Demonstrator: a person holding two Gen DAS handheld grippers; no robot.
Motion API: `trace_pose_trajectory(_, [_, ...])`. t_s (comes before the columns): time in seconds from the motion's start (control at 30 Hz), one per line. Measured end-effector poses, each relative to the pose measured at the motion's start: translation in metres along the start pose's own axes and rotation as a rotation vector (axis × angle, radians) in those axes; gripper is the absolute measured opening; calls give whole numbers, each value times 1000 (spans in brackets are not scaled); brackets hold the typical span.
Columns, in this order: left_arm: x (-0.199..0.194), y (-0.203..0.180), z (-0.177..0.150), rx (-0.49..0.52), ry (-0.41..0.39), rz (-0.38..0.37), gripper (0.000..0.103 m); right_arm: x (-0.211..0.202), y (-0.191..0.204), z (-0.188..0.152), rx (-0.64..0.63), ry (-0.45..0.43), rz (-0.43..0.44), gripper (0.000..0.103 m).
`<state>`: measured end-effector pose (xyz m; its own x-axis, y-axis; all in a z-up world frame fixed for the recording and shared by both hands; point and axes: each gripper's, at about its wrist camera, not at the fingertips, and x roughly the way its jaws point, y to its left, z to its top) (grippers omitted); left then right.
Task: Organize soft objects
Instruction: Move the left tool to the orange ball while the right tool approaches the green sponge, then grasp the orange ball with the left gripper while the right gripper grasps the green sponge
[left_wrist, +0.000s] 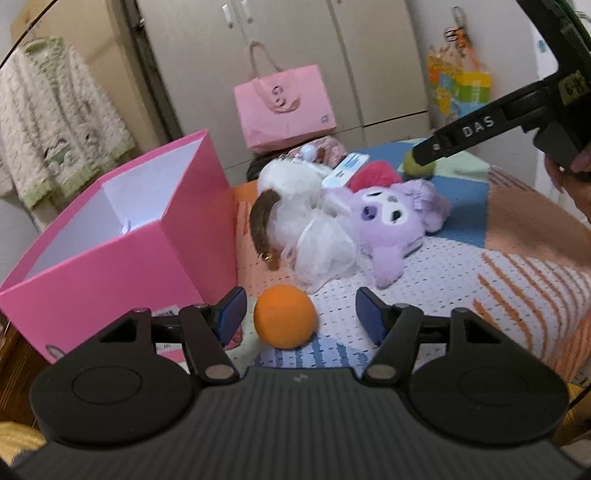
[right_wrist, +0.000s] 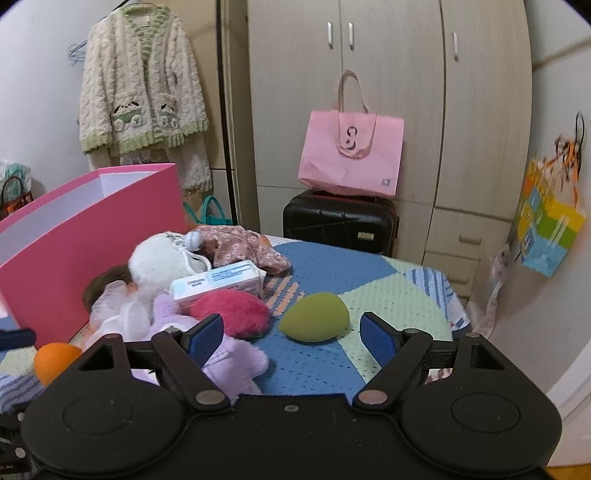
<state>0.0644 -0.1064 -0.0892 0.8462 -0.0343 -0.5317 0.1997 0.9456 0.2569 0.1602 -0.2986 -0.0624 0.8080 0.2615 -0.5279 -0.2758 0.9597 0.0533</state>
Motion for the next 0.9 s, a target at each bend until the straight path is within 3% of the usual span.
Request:
trace_pose_trajectory(0.23, [19, 11, -2, -99, 70, 0, 62, 27, -14, -1, 71, 32, 44, 84])
trace_pose_trajectory(0.33, [22, 11, -4, -108, 78, -20, 52, 36, -18, -1, 104, 40, 46, 84])
trace_pose_trajectory(0.57, [27, 17, -6, -117, 62, -30, 44, 55, -18, -1, 99, 73, 11, 79])
trace_pose_trajectory(0.67, [28, 20, -6, -134, 62, -47, 38, 64, -20, 0, 104, 70, -22, 72])
trace_pose_trajectory(0.73, [28, 21, -7, -139, 58, -51, 38, 70, -22, -1, 109, 92, -13, 58])
trace_pose_trajectory(0.9, [29, 27, -7, -163, 58, -73, 37, 62, -15, -3, 94, 71, -24, 55])
